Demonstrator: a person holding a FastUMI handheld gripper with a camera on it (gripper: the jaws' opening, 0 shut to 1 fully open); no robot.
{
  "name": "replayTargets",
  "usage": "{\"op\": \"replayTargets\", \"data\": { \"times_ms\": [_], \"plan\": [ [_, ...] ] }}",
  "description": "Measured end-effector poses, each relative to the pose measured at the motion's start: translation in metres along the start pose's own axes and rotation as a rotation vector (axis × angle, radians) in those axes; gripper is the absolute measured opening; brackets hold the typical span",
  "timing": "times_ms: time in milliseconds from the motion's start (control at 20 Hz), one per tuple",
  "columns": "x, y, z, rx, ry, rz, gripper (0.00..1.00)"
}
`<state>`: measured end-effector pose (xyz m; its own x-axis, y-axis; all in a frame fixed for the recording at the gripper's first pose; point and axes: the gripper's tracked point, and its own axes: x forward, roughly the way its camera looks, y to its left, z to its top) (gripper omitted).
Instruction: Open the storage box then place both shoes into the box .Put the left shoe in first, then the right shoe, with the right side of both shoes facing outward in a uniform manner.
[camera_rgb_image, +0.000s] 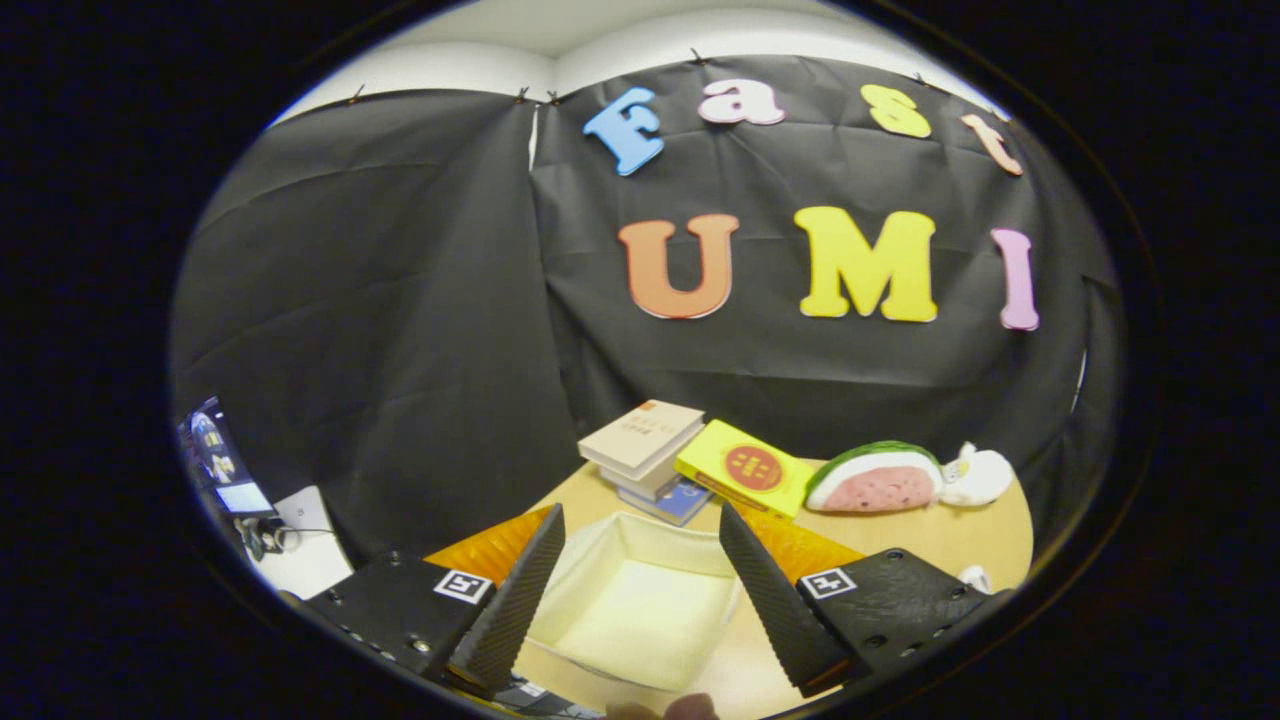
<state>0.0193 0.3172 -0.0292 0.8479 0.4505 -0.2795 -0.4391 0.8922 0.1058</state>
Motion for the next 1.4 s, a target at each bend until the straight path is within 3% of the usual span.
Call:
{"op": "replayTargets", "data": {
  "times_ms": [350, 700, 900, 1400],
  "plan": [
    [-0.056, -0.153, -0.027, 0.04, -0.003, -0.162, 0.96],
    [-0.082, -0.28, -0.075, 0.065, 0.074, -0.252, 0.96],
    [-0.08, -0.309, -0.123, 0.074, 0.158, -0.254, 0.96],
    [-0.048, -0.318, -0.253, 0.157, 0.418, -0.188, 0.96]
  ]
}}
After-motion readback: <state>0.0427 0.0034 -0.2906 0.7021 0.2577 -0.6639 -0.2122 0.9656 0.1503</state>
